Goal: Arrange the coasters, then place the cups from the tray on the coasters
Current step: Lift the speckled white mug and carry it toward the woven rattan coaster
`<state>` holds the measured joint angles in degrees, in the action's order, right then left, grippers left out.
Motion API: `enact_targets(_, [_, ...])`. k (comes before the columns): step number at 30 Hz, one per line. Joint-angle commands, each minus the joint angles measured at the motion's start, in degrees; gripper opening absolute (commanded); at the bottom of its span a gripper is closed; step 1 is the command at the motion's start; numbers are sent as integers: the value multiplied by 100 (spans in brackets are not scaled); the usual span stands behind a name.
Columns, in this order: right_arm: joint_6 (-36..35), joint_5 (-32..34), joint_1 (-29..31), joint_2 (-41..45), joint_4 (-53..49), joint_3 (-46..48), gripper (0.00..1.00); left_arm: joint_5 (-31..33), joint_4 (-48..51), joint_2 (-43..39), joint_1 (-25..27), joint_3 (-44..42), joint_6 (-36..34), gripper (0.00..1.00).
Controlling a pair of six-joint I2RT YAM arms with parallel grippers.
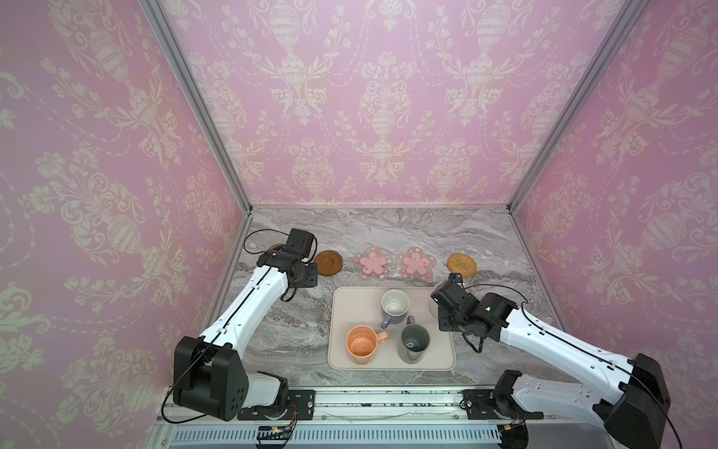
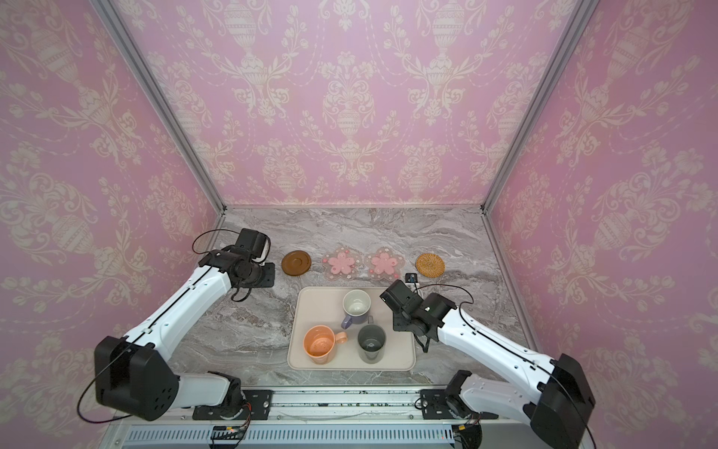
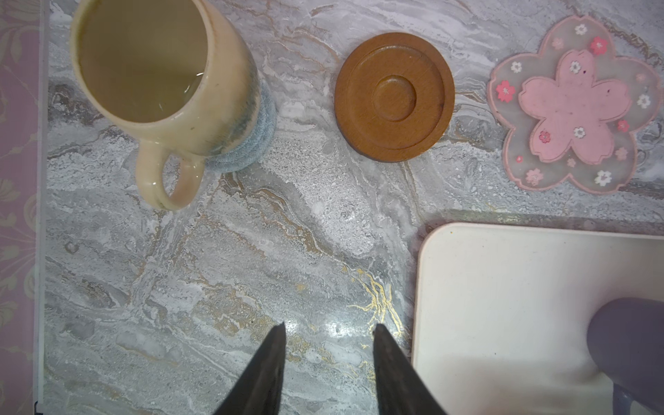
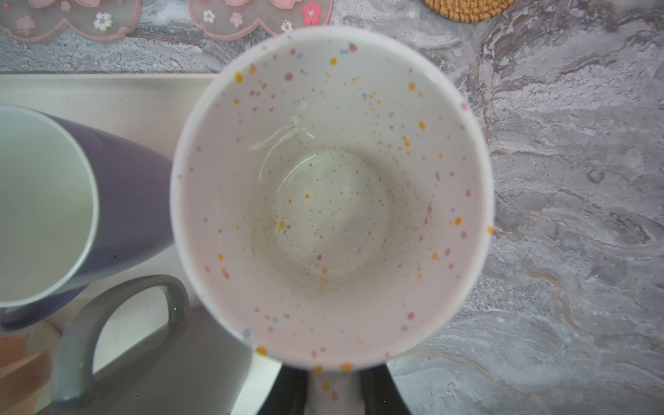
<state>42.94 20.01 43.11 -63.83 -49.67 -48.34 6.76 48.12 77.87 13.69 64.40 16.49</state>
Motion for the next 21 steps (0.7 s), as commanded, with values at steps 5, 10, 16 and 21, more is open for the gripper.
enact_targets(5, [-512, 352, -391, 253, 159, -420, 0, 105, 110, -57, 28, -33, 187, 43])
enact_targets(10, [-831, 438, -705, 327, 390, -449, 0, 114, 101, -45, 29, -24, 204, 43])
enact_targets(16, [-1548, 473, -1280, 302, 721, -441, 0, 135, 110, 33, 28, 31, 205, 43])
enact_targets(21, [-2076, 320, -1803, 210, 1188, -435, 0, 137, 93, 153, 28, 89, 223, 43])
